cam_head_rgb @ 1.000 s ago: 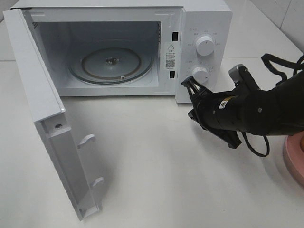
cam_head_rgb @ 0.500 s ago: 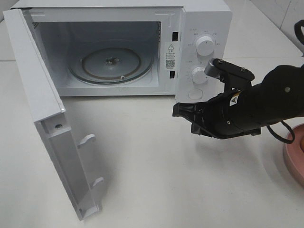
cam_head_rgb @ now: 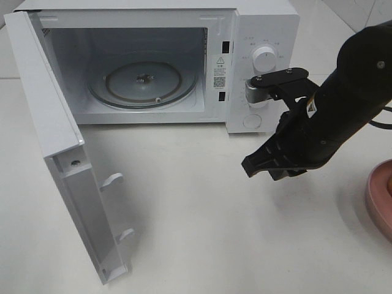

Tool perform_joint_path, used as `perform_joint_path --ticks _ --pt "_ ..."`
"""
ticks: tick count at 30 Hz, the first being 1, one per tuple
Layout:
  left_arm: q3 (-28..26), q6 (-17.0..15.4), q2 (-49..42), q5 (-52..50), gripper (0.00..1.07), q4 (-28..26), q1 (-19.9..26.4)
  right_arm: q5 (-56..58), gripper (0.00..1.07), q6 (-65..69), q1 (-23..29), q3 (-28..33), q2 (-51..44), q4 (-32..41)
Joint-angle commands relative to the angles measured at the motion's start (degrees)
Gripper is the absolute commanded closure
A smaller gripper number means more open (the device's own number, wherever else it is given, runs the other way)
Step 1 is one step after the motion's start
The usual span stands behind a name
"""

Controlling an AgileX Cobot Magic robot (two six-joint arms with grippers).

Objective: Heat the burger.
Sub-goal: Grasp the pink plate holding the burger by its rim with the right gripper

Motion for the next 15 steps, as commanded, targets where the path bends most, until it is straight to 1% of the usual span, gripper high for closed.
perform_joint_path --ticks 1,2,3,4,5,6,7,8,9,10,11,12,13,14,15 --pt "0.1 -0.1 -1.0 -0.1 0.07 -0.3 0.1 5.8 0.82 -4.2 -2.2 -0.7 -0.4 -1.4" --pt "0.1 -0.1 -1.0 -0.1 0.07 -0.3 0.1 6.9 0.78 -4.6 -2.8 -0.7 -0.4 -1.4" --pt "0.1 -0.1 -1.0 -0.1 0.07 -0.3 0.1 6.9 0.78 -4.6 -2.8 -0.7 -0.4 -1.4" --pt "0.1 -0.1 -1.0 -0.1 0.07 -0.3 0.1 8.9 0.67 -5.1 -3.9 -0.7 -0.4 -1.1" --pt "0.1 -0.1 -1.0 -0.1 0.07 -0.3 0.1 9.7 0.62 -5.2 -4.5 -0.7 -0.5 -1.1" --pt "0.1 -0.1 -1.0 -0.1 0.07 -0.3 0.1 9.7 0.62 -5.2 -4.5 -0.7 -0.5 -1.1" --pt "0.1 -0.1 -1.0 -0.1 0.07 -0.3 0.1 11.1 0.51 -5.8 -5.7 -0.7 -0.6 -1.2" --pt "0.1 -0.1 -1.0 -0.1 0.07 -0.3 0.1 11.6 0.46 -6.4 -6.4 -0.7 -0.9 -1.5" --pt "0.1 -0.1 -1.0 -0.1 0.07 -0.3 0.1 11.6 0.46 -6.4 -6.4 -0.7 -0.9 -1.5" --pt "0.1 -0.1 -1.0 -0.1 0.07 -0.3 0.1 12.5 0.33 -7.5 -7.3 -0.7 -1.4 -3.3" --pt "0.1 -0.1 -1.0 -0.1 0.07 -0.3 0.1 12.5 0.33 -7.5 -7.3 -0.7 -1.4 -3.3" --pt "0.1 -0.2 -1.0 -0.1 0.07 -0.3 0.1 13.3 0.23 -7.6 -8.7 -0.7 -1.7 -4.9" --pt "0.1 -0.1 -1.0 -0.1 0.07 -0.3 0.1 13.8 0.19 -7.6 -9.3 -0.6 -1.9 -5.3" --pt "0.1 -0.1 -1.0 -0.1 0.07 -0.3 0.1 13.8 0.19 -7.6 -9.3 -0.6 -1.9 -5.3" --pt "0.1 -0.1 -1.0 -0.1 0.07 -0.3 0.1 14.3 0.14 -7.6 -10.5 -0.1 -2.2 -5.7"
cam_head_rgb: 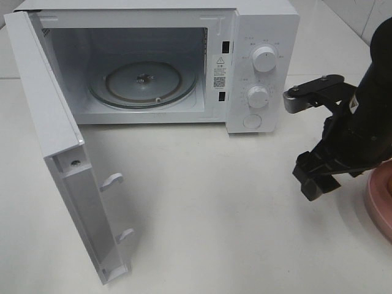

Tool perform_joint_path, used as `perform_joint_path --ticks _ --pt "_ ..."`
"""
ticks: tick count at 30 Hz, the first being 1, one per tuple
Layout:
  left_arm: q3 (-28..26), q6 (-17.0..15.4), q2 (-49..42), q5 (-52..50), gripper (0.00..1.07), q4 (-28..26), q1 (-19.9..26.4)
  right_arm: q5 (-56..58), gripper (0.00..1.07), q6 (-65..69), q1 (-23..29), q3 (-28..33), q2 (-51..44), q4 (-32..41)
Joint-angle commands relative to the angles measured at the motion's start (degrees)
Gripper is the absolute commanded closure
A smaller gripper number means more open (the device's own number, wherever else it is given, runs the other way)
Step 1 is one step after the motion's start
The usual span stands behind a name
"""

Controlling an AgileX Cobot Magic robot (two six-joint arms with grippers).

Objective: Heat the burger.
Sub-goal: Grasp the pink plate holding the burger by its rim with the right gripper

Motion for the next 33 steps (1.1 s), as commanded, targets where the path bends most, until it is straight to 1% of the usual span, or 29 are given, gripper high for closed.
perform_joint_path --ticks 1,4,6,7,8,9,10,12,13,18,21,28,33 --pt "0.1 -0.1 -1.0 -0.1 0.07 -0.3 0.1 2.3 0.14 -1.0 -2.8 0.6 -0.7 -1.9" --pt "0.1 -0.1 -1.0 -0.1 0.07 -0.3 0.1 3.0 0.15 -1.0 -3.4 1.1 -0.7 -1.9" --pt "0.1 -0.1 -1.0 -0.1 0.07 -0.3 0.1 3.3 0.16 -1.0 -5.2 2.4 -0.7 -1.9" --pt "0.1 -0.1 -1.0 -0.1 0.07 -0.3 0.1 3.3 0.16 -1.0 -5.2 2.4 -0.7 -1.9" --pt "0.1 -0.1 -1.0 -0.1 0.07 -0.3 0.1 2.7 0.16 -1.0 -6.5 3.4 -0.7 -1.4" --pt "0.1 -0.1 -1.0 -0.1 0.07 -0.3 0.1 2.7 0.16 -1.0 -6.5 3.4 -0.7 -1.4" --pt "0.1 -0.1 -1.0 -0.1 0.07 -0.3 0.1 1.1 0.17 -0.7 -7.7 4.2 -0.7 -0.9" --pt "0.1 -0.1 -1.0 -0.1 0.07 -0.3 0.1 0.9 0.17 -0.7 -8.2 4.6 -0.7 -0.7" --pt "0.1 -0.1 -1.0 -0.1 0.07 -0.3 0.1 -0.1 0.17 -0.6 -9.2 5.5 -0.7 -0.6" --pt "0.1 -0.1 -1.0 -0.1 0.07 -0.3 0.1 -1.7 0.18 -0.6 -11.4 6.5 -0.7 -0.9" --pt "0.1 -0.1 -1.0 -0.1 0.07 -0.3 0.1 -2.3 0.19 -0.8 -14.2 6.8 -0.6 -0.6" --pt "0.1 -0.1 -1.0 -0.1 0.07 -0.3 0.1 -3.4 0.2 -1.8 -16.0 7.6 0.7 1.3" --pt "0.1 -0.1 -1.0 -0.1 0.07 -0.3 0.1 -6.0 0.2 -2.3 -16.2 8.4 2.4 1.8"
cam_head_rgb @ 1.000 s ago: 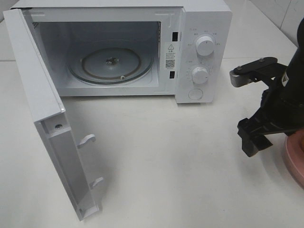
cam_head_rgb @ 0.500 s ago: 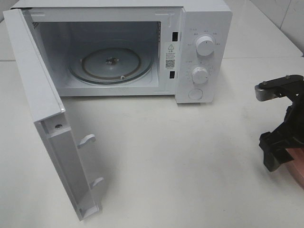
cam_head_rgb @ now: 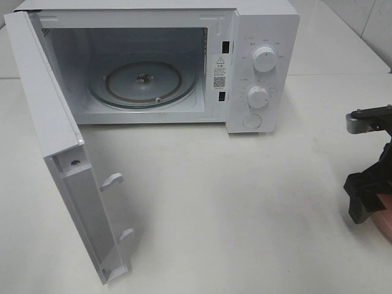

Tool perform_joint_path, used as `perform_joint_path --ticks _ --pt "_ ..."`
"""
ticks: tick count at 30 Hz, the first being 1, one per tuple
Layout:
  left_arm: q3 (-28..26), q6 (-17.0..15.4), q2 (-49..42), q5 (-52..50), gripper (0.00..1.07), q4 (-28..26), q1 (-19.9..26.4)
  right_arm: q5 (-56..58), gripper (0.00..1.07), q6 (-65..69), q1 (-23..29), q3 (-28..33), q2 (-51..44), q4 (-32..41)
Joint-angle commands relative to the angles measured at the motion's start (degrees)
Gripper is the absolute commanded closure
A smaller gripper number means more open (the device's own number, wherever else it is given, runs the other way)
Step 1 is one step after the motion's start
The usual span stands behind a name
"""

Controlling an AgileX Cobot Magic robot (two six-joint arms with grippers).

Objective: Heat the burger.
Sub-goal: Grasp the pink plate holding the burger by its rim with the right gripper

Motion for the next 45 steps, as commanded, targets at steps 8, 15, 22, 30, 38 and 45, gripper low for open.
perform_joint_path --ticks 8,15,22,30,38,45 --pt "0.1 -0.1 -1.0 -0.1 0.07 -0.3 0.1 -4.1 0.21 -1.0 -0.3 0.5 4.6 -0.2" --pt "0.1 -0.1 -1.0 -0.1 0.07 -0.3 0.1 -5.1 0.23 -0.8 -0.3 0.5 6.8 -0.7" --pt "0.1 -0.1 -1.0 -0.1 0.07 -0.3 0.1 -5.6 0.27 -0.1 -0.3 0.5 8.4 -1.4" --pt "0.1 -0.1 -1.0 -0.1 0.07 -0.3 0.1 -6.0 0.38 1.5 -0.3 0.5 9.2 -2.1" --pt "0.1 -0.1 -1.0 -0.1 0.07 -0.3 0.1 -5.7 0.72 6.8 -0.3 0.6 11.2 -5.7" --pt "0.1 -0.1 -1.0 -0.1 0.07 -0.3 0.1 -5.8 1.07 7.0 -0.2 0.6 11.2 -6.6"
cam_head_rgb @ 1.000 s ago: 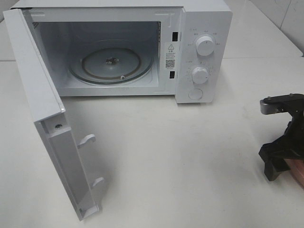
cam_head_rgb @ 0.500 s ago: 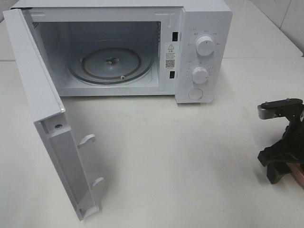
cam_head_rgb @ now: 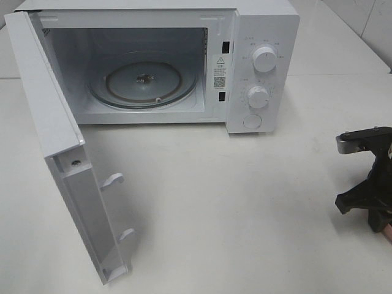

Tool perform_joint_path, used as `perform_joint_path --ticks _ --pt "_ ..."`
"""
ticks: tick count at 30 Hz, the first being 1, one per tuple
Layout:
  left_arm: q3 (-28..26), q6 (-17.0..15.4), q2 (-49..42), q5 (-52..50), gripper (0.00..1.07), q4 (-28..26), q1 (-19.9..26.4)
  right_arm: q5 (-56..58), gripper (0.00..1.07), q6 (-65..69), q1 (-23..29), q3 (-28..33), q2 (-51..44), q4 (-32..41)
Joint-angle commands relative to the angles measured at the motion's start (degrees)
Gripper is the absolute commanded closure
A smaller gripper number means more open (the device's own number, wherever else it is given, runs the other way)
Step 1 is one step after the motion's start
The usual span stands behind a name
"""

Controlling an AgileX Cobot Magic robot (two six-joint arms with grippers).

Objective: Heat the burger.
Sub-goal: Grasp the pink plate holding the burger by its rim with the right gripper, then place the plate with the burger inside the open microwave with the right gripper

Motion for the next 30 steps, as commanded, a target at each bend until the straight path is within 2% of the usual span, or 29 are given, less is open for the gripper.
perform_joint_path --ticks 1,8,18,23,30 --pt "0.1 -0.1 -1.0 -0.1 0.07 -0.3 0.1 -0.6 1.07 0.1 -0.2 0.6 1.0 -0.5" --pt "0.1 -0.1 -1.0 -0.1 0.07 -0.3 0.1 -0.1 1.07 1.9 -0.1 0.6 0.2 -1.4" --pt "0.1 -0.1 -1.0 -0.1 0.07 -0.3 0.1 1.9 1.07 7.2 -0.1 0.7 -3.8 -6.5" --pt "0.1 -0.1 -1.0 -0.1 0.07 -0.3 0.1 2.2 1.07 13.3 2.9 2.9 -6.0 -12.8" --pt "0.1 -0.1 -1.0 -0.1 0.07 -0.3 0.1 5.2 1.07 17.0 6.6 2.9 -7.0 -17.8"
